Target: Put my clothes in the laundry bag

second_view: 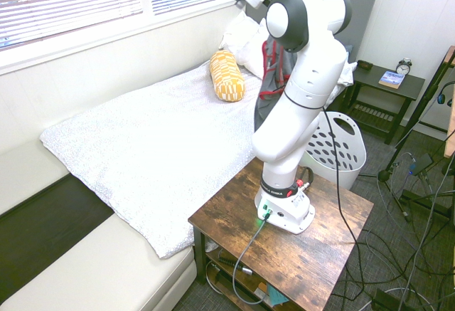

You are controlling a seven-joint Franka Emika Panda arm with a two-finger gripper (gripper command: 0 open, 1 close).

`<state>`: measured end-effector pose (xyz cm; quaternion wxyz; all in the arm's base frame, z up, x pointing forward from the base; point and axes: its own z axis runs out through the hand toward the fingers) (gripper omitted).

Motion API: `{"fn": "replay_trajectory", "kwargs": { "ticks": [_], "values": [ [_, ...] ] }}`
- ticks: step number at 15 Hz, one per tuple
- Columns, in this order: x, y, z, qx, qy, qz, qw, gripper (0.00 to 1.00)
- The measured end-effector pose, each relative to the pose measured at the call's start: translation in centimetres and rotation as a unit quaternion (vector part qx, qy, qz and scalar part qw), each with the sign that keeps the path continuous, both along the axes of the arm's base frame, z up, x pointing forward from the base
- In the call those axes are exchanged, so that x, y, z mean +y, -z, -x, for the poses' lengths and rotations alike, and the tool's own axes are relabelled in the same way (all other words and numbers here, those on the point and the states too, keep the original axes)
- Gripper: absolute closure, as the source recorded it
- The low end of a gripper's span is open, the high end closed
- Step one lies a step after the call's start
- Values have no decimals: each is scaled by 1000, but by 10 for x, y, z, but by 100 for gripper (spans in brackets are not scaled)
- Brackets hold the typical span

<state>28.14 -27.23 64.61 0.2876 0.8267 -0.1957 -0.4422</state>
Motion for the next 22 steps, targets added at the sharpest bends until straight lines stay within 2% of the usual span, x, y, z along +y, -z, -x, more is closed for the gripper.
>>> {"fn": "replay_trajectory", "kwargs": {
  "ticks": [3, 6, 9, 10, 15, 19, 22],
  "values": [
    [-33, 38, 69, 51, 38, -7, 998, 100],
    [-65, 132, 117, 40, 65, -4, 997, 100],
    [-81, 234, 163, 3, 87, 2, 996, 100],
    [-87, 252, 171, -13, 89, 9, 996, 0],
    [-116, 337, 175, -75, 67, 64, 993, 0],
    [-119, 388, 172, -81, 64, 63, 993, 0],
    [-123, 399, 170, -90, 65, 61, 992, 0]
  ]
}}
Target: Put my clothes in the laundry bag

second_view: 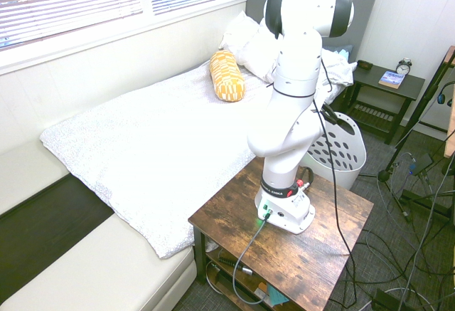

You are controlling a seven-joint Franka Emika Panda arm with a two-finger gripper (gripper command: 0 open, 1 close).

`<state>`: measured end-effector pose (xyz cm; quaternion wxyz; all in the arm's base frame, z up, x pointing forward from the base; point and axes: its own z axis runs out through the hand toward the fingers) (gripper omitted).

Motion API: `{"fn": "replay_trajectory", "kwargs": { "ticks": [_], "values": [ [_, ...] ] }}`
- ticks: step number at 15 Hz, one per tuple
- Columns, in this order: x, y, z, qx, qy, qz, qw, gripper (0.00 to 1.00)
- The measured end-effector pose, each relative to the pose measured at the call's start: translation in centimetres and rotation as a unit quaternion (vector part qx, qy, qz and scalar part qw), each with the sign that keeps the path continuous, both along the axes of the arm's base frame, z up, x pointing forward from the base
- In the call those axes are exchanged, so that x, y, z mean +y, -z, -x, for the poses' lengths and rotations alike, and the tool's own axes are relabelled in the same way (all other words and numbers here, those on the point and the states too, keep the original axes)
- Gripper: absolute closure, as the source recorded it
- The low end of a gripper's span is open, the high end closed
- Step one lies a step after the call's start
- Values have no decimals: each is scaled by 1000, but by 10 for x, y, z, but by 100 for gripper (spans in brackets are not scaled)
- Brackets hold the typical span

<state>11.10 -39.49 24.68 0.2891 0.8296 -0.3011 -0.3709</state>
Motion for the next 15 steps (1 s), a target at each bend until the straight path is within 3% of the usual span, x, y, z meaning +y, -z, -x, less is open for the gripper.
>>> {"fn": "replay_trajectory", "kwargs": {
  "ticks": [3, 7, 11, 15],
  "values": [
    [5, -8, -26, -50, 28, -23, 998, 0],
    [45, -79, -138, -147, 4, -49, 988, 0],
    [144, -146, -278, -288, -7, -76, 955, 0],
    [266, -191, -372, -373, 30, -116, 920, 0]
  ]
}}
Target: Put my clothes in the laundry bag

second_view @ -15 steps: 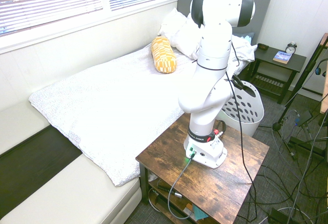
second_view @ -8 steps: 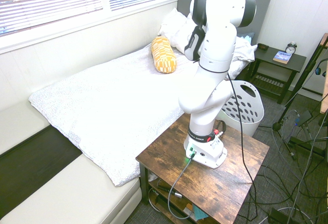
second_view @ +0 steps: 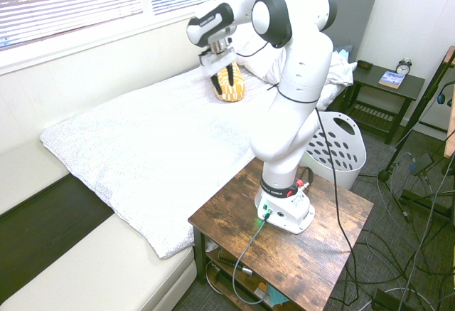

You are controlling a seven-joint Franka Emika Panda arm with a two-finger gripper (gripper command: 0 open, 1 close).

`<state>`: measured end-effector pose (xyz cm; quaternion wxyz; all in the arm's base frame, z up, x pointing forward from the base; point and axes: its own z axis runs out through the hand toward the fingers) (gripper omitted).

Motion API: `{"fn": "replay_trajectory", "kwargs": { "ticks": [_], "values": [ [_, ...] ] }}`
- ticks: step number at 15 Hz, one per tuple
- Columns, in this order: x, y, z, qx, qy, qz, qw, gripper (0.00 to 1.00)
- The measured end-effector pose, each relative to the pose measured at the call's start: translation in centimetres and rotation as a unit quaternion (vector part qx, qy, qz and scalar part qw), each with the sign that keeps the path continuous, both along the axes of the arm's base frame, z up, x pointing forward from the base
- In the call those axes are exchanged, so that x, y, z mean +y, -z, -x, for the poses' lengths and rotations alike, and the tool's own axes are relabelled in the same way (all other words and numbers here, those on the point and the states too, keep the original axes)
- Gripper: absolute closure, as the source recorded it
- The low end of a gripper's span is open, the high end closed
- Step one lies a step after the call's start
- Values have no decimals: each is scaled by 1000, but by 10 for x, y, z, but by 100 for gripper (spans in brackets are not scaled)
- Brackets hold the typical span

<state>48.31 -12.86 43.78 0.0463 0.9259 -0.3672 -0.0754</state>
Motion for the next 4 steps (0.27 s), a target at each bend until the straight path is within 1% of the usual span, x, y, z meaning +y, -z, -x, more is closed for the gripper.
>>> {"fn": "replay_trajectory", "kwargs": {
  "ticks": [2, 4],
  "values": [
    [64, -14, -23, -25, 10, -9, 1000, 0],
    [111, -21, -32, -42, 7, -10, 999, 0]
  ]
}}
